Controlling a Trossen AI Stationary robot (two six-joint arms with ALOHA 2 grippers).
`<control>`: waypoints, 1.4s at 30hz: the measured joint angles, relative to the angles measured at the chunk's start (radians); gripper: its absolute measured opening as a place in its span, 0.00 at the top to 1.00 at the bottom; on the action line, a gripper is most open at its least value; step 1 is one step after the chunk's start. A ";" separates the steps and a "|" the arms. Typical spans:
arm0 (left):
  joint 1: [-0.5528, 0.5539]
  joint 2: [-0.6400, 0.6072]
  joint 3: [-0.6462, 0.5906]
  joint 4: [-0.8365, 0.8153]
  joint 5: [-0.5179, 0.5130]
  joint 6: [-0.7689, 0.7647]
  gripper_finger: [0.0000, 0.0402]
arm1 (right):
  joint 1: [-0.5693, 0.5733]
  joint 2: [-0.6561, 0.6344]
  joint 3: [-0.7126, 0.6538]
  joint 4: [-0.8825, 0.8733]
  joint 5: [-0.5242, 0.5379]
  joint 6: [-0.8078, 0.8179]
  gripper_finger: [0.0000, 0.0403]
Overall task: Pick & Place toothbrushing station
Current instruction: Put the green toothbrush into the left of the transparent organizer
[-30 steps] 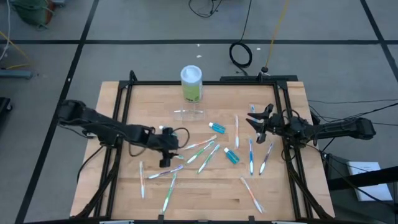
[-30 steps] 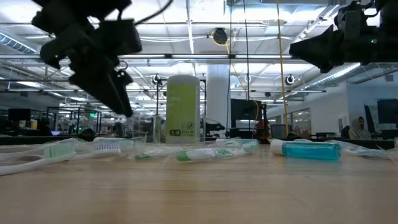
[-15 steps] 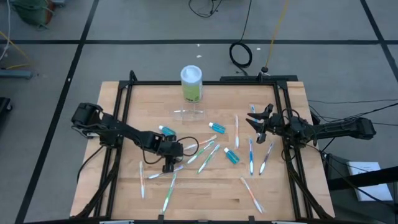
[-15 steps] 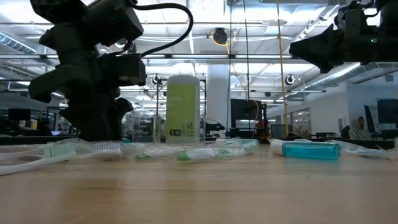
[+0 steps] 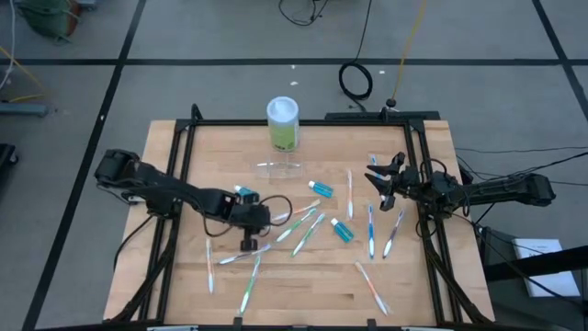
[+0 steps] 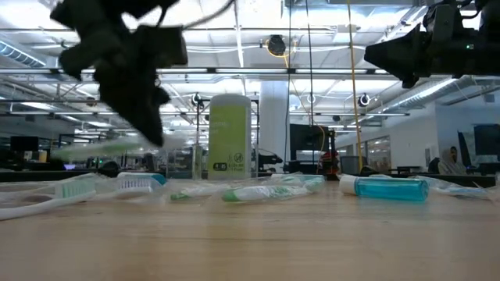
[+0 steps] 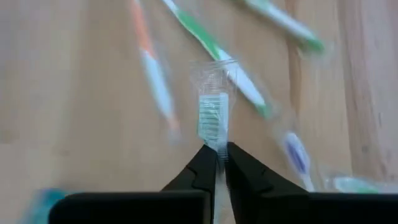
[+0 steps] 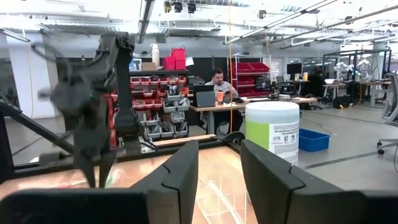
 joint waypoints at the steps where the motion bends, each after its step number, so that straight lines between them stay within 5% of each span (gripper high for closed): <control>1: 0.000 -0.028 0.013 -0.007 -0.035 0.017 0.95 | 0.000 0.000 0.000 0.001 0.000 -0.001 0.71; 10: 0.029 -0.322 0.058 0.313 -0.470 0.256 0.94 | 0.000 -0.002 0.000 0.066 0.000 -0.035 0.71; 16: 0.123 -0.402 0.021 0.614 -0.355 0.462 0.96 | 0.000 -0.002 0.000 0.101 0.002 -0.066 0.71; 23: 0.292 -0.364 -0.188 0.972 -0.262 0.370 0.95 | 0.000 -0.002 0.000 0.105 0.003 -0.079 0.71; 30: 0.377 -0.220 -0.446 1.410 -0.290 0.222 0.98 | 0.000 -0.002 0.000 0.105 0.003 -0.077 0.71; 35: 0.400 -0.060 -0.517 1.691 -0.324 0.198 0.96 | 0.000 -0.002 0.000 0.103 0.002 -0.068 0.71; 42: 0.431 0.111 -0.502 1.737 -0.343 0.168 0.96 | 0.000 -0.002 0.000 0.104 0.002 -0.053 0.71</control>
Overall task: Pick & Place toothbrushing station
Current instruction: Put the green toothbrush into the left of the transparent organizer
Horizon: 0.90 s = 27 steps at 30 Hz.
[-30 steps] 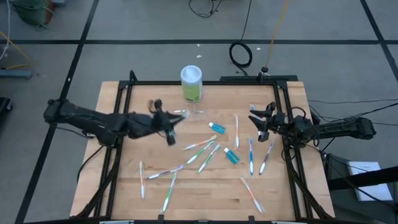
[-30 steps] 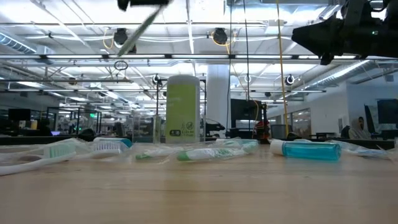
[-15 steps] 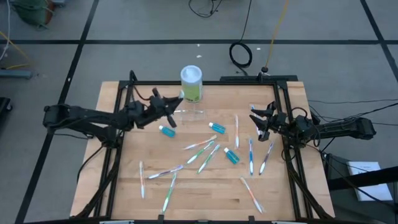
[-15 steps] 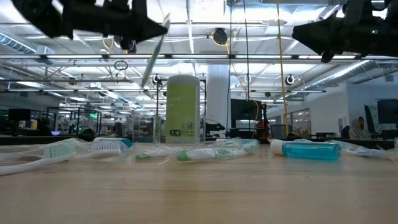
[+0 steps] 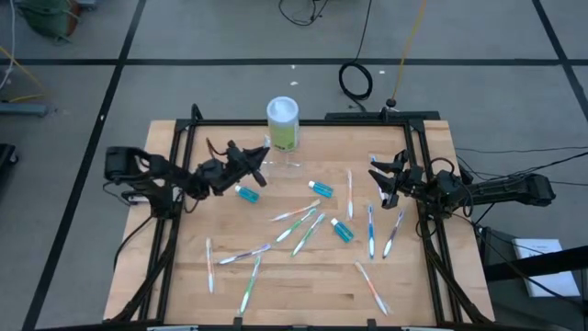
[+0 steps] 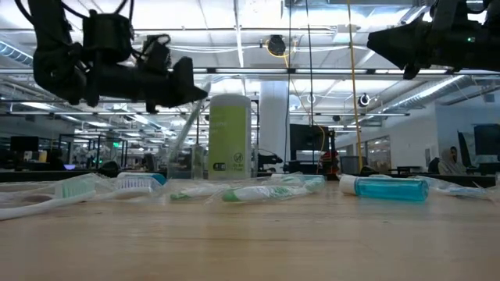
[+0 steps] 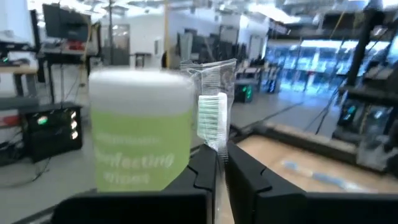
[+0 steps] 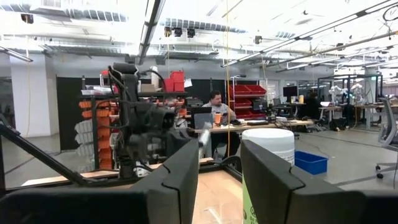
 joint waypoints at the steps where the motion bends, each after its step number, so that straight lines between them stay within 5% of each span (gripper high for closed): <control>1: 0.001 0.011 0.000 -0.004 -0.002 0.000 0.97 | 0.000 0.000 0.000 0.000 0.000 0.000 0.71; 9: -0.014 -0.022 0.001 0.181 -0.004 0.114 0.94 | 0.000 0.000 0.000 0.000 0.000 0.003 0.71; 13: 0.015 -0.034 0.001 0.144 -0.115 0.130 0.94 | 0.000 0.000 0.000 -0.001 0.000 0.002 0.71; 17: 0.058 0.003 0.011 0.069 -0.041 0.034 0.96 | 0.000 0.000 0.000 -0.003 -0.001 0.001 0.71; 27: 0.085 0.022 0.071 0.149 -0.007 0.084 0.94 | 0.000 0.000 0.000 0.000 0.014 -0.018 0.71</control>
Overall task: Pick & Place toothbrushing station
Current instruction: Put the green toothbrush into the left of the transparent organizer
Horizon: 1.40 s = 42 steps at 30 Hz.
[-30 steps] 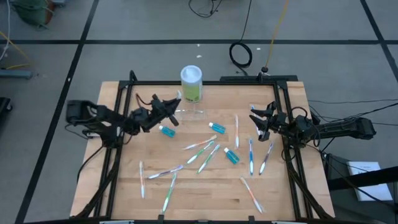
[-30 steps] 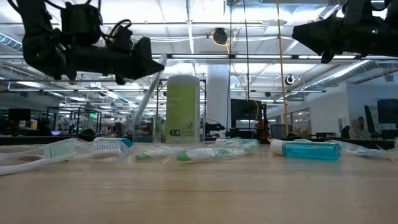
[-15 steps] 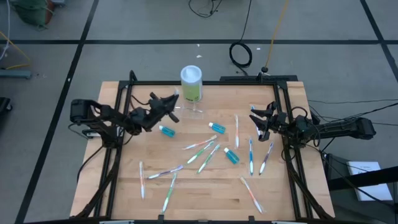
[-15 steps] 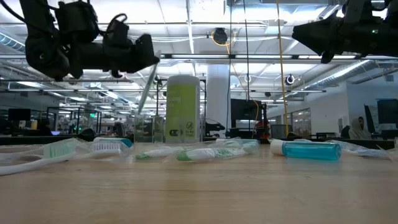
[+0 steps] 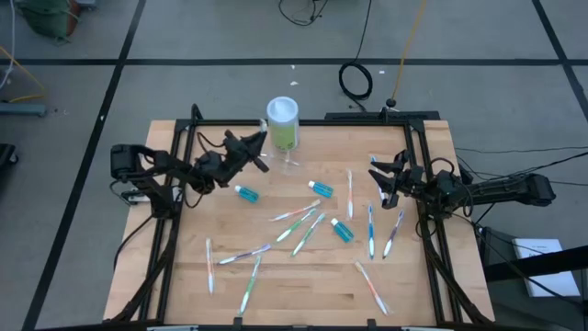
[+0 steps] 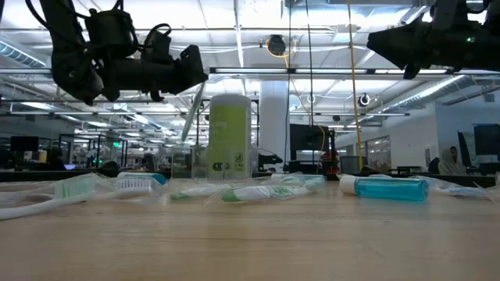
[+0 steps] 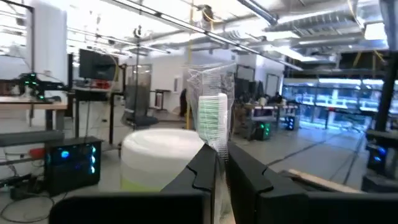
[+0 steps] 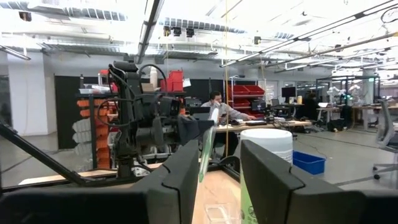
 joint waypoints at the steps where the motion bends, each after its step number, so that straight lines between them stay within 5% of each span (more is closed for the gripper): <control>1: 0.002 -0.001 0.003 -0.021 -0.015 0.001 0.93 | 0.000 0.000 0.000 0.000 0.011 -0.008 0.71; 9: 0.043 0.001 0.017 -0.239 -0.022 -0.050 0.93 | 0.000 0.000 0.000 -0.002 0.038 -0.031 0.71; 15: 0.044 -0.001 0.018 0.033 0.031 0.029 0.93 | 0.000 0.000 0.000 -0.002 0.038 -0.031 0.71; 29: 0.065 0.155 0.169 -0.020 0.051 0.069 0.92 | 0.000 0.000 0.000 0.001 0.038 -0.032 0.71; 33: 0.030 0.155 0.148 -0.027 -0.040 0.106 0.92 | 0.000 0.000 0.000 0.000 0.038 -0.031 0.71; 42: 0.017 0.155 0.141 -0.314 -0.116 -0.013 0.92 | 0.002 0.000 0.000 -0.022 0.037 0.029 0.71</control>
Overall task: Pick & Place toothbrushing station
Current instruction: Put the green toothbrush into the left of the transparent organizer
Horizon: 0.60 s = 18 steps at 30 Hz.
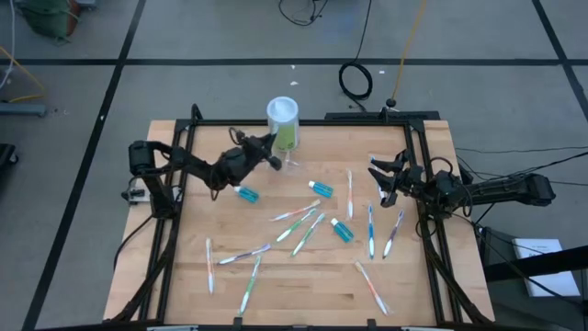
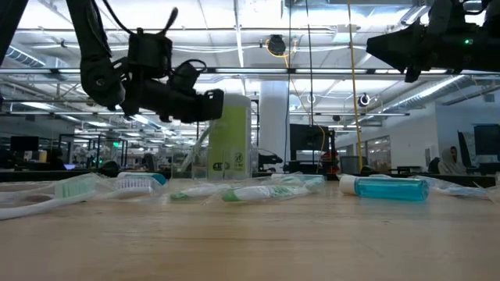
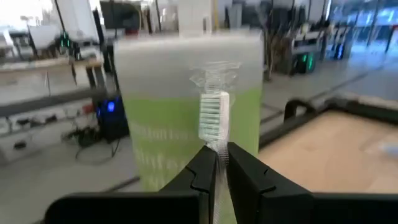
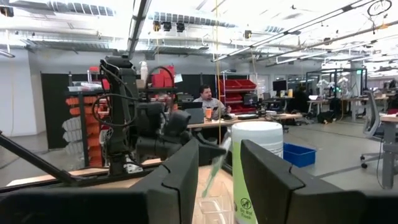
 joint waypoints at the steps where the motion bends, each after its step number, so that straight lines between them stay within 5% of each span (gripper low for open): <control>1: -0.003 0.000 0.000 -0.019 -0.002 -0.012 0.92 | 0.000 0.000 0.000 0.000 0.000 0.001 0.71; 11: -0.128 -0.074 0.002 -0.198 -0.198 0.059 0.92 | 0.000 0.000 0.000 0.003 0.000 -0.016 0.71; 18: -0.165 -0.183 0.002 -0.457 -0.268 -0.092 0.81 | 0.000 0.000 0.000 0.015 0.001 -0.031 0.71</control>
